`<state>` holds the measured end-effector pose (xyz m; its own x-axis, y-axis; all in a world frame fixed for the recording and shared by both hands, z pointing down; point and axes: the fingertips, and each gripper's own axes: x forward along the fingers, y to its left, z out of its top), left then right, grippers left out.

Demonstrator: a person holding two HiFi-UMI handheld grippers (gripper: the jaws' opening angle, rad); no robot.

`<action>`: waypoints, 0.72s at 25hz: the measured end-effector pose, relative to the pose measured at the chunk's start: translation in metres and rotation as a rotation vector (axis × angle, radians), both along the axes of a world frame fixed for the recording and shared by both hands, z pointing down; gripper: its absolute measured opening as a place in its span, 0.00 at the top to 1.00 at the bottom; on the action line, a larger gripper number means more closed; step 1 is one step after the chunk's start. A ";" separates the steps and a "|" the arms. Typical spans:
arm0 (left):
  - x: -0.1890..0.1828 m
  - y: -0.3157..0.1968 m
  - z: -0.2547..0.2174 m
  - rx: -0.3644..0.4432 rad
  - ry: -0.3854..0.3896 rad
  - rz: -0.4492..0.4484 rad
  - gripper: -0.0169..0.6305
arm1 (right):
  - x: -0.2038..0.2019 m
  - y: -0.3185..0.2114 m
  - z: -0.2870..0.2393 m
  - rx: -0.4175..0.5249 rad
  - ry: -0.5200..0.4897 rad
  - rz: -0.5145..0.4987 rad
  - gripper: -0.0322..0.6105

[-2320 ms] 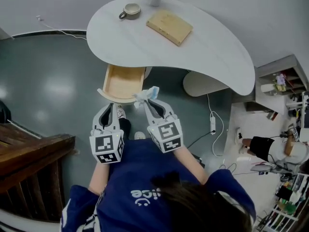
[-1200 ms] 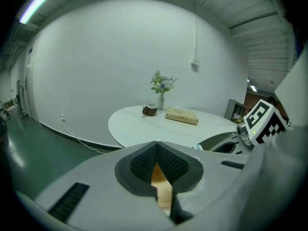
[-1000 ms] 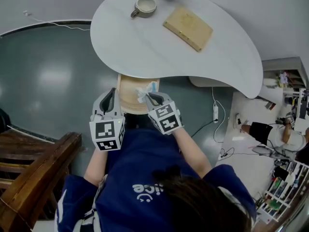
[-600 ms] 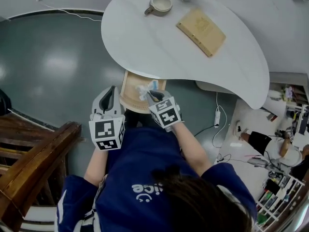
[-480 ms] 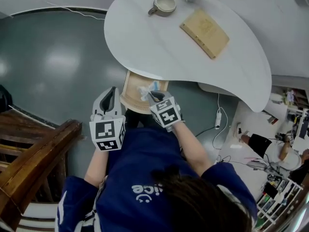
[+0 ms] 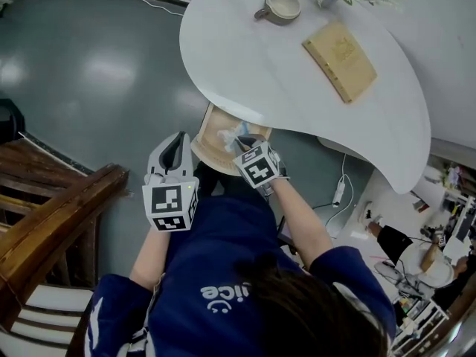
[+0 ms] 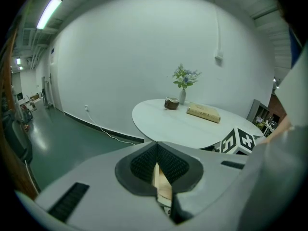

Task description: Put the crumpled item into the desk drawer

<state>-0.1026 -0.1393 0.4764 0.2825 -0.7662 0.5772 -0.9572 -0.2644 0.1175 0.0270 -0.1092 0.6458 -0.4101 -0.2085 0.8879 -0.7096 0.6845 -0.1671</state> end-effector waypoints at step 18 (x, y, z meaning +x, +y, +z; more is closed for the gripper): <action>-0.017 0.020 0.014 -0.067 -0.046 -0.161 0.97 | -0.002 0.005 0.074 -0.157 0.086 -0.266 0.89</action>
